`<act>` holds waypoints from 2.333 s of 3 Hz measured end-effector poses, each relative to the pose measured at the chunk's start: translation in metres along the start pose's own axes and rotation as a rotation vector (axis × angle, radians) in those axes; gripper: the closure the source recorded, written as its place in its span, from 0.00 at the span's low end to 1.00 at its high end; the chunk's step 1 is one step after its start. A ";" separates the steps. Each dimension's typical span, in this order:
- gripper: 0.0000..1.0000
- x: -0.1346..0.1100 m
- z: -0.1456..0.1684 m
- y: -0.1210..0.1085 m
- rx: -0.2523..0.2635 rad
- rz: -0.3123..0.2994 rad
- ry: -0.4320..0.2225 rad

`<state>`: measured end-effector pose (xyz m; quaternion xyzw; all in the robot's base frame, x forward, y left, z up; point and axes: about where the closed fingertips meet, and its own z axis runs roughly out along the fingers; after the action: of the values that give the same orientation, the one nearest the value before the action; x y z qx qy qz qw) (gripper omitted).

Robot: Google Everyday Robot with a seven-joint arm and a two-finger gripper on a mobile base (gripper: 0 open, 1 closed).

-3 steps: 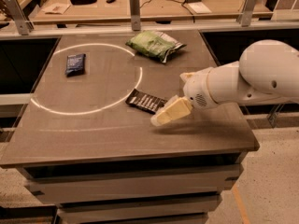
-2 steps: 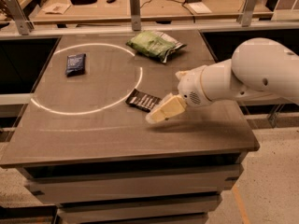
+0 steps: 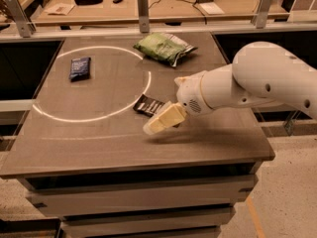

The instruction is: Move rxbar chocolate near green jalapeno chip bag

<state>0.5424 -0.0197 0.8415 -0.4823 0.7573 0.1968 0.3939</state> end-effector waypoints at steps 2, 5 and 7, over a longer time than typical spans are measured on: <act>0.00 0.009 0.009 -0.007 -0.007 0.018 0.002; 0.64 0.001 0.005 -0.008 0.002 -0.002 -0.011; 1.00 -0.028 -0.019 -0.010 0.031 -0.056 -0.084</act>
Offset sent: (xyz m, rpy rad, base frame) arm 0.0207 -0.0106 -0.0297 0.0210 0.0438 -0.0226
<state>0.5496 -0.0210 0.8762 -0.4886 0.7291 0.1941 0.4382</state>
